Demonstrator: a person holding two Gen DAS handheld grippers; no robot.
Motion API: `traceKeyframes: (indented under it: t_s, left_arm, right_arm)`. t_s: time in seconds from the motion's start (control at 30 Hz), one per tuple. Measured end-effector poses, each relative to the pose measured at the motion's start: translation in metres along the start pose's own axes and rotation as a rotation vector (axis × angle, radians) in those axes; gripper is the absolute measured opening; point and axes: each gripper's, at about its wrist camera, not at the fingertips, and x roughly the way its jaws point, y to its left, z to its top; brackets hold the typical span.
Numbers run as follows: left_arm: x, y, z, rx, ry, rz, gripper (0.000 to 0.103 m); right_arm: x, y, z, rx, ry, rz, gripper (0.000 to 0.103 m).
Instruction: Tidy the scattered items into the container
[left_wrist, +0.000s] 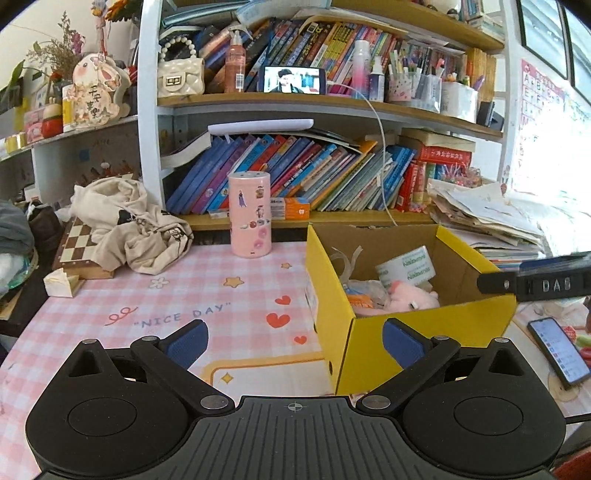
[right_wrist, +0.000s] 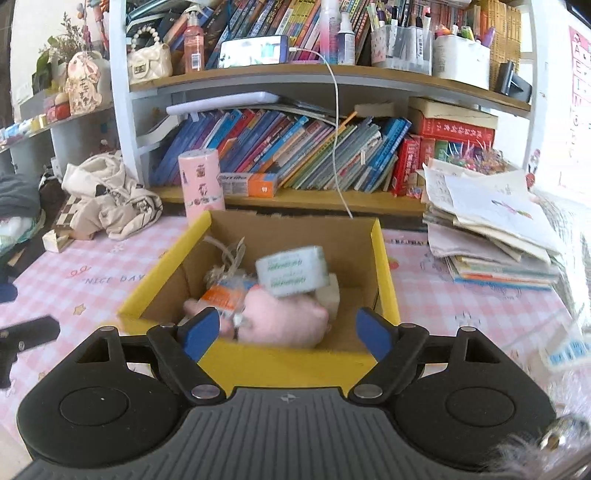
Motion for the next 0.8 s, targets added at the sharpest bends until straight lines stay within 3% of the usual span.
traceKeyframes:
  t_s: [0.53,0.8]
  left_arm:
    - [-0.029,0.019,-0.029,-0.006,0.036,-0.034,0.102]
    - [-0.038,0.026,-0.039,-0.005,0.057,-0.033,0.102]
  right_arm:
    - [-0.034,0.051,-0.056,-0.023,0.081,-0.029,0.084]
    - [-0.039,0.068,-0.071,-0.016,0.113,-0.014,0.093]
